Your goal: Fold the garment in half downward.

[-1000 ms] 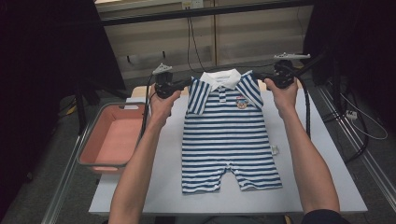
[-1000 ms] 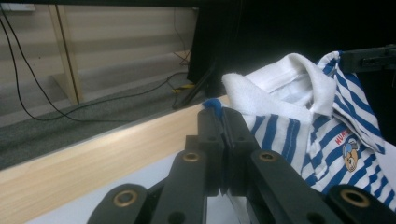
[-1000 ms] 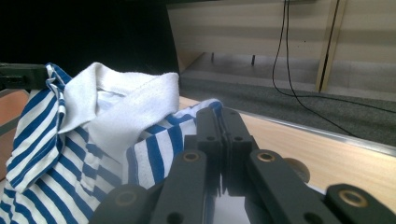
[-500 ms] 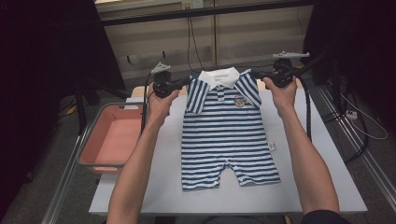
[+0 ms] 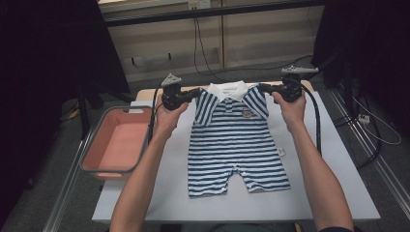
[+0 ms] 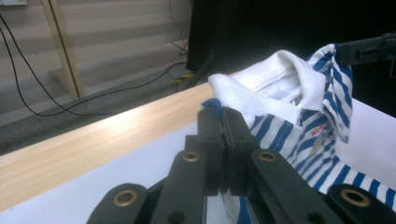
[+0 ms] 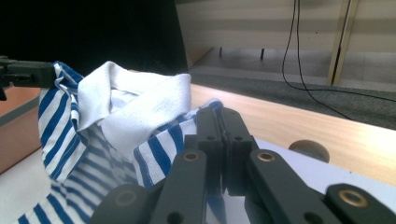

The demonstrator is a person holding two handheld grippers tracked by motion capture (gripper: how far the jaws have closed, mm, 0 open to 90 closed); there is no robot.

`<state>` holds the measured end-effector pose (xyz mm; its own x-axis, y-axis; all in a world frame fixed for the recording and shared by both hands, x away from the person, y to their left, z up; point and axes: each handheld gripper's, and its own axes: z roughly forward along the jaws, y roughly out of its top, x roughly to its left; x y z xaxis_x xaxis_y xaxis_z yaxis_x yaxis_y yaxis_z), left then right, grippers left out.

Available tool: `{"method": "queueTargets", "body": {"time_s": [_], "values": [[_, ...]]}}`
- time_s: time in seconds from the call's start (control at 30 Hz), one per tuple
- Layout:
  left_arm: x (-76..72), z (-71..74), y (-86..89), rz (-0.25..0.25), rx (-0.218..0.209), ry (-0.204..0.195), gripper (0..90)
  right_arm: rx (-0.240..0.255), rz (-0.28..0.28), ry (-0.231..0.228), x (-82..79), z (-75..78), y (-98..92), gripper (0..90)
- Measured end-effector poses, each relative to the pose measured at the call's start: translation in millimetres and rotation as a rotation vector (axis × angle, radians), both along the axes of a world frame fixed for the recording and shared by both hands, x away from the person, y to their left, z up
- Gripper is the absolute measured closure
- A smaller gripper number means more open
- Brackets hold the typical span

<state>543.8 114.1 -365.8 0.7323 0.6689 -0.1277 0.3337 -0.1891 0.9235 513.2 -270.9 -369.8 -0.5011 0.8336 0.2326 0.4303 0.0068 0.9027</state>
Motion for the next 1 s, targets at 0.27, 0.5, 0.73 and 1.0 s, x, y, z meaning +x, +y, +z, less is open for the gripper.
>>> {"method": "queueTargets", "body": {"time_s": [0.27, 0.5, 0.73, 1.0], "values": [[-14.8, -11.4, -0.8, -0.018, 0.021, -0.010, 87.8, -0.008, 0.015, 0.006, -13.0, -11.2, 2.7, 88.3], [-27.5, -20.4, -6.5, -0.046, 0.035, -0.017, 87.7, -0.026, 0.041, 0.011, -23.0, -22.3, 9.5, 88.3], [-39.7, -27.1, -8.8, -0.069, 0.054, -0.021, 87.6, -0.046, 0.067, 0.011, -32.9, -25.4, 14.0, 88.4], [-47.3, -30.0, -7.9, -0.079, 0.068, -0.013, 87.6, -0.068, 0.084, 0.006, -43.0, -26.3, 15.2, 88.4]]}}
